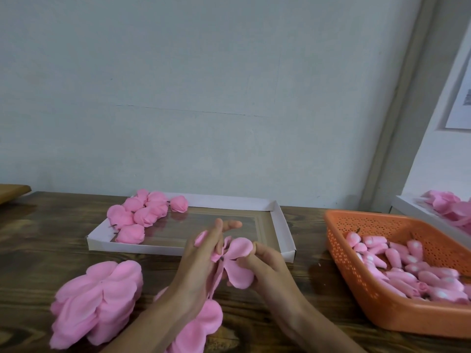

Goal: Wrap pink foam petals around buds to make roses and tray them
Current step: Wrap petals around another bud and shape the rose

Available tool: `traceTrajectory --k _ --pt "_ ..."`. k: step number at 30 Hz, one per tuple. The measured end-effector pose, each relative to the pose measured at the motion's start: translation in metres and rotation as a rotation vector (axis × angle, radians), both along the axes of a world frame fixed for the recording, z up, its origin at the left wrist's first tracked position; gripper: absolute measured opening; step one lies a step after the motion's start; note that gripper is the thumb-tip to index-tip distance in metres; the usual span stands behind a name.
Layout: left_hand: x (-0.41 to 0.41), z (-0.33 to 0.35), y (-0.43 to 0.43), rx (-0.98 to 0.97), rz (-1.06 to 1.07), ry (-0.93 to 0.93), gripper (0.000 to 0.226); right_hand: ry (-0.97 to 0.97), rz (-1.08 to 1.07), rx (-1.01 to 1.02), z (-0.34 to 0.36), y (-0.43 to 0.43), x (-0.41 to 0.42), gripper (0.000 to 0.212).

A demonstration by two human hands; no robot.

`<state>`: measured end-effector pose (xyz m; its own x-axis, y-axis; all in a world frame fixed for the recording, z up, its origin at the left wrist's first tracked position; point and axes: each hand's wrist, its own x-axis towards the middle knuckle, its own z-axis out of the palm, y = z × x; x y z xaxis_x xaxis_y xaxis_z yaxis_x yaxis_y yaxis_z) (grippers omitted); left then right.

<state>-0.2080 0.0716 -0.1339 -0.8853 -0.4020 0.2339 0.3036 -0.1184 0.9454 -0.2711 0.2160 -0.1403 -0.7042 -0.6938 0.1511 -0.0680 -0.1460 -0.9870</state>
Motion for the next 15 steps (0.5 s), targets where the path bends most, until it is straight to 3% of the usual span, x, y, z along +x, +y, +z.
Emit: traceTrajectory --k 8,12,15 --pt "-0.001 -0.0017 0.0033 -0.007 0.044 0.015 0.032 0.056 0.024 -0.048 0.0031 0.0008 0.0033 0.017" --pt "-0.0009 -0.0019 0.0046 0.007 0.047 0.052 0.051 0.1 0.008 -0.143 0.0039 -0.0004 0.0056 0.019" --pt "-0.0015 -0.0051 0.0044 -0.009 0.052 0.065 0.05 0.207 0.001 -0.132 0.0033 -0.0018 0.0075 0.017"
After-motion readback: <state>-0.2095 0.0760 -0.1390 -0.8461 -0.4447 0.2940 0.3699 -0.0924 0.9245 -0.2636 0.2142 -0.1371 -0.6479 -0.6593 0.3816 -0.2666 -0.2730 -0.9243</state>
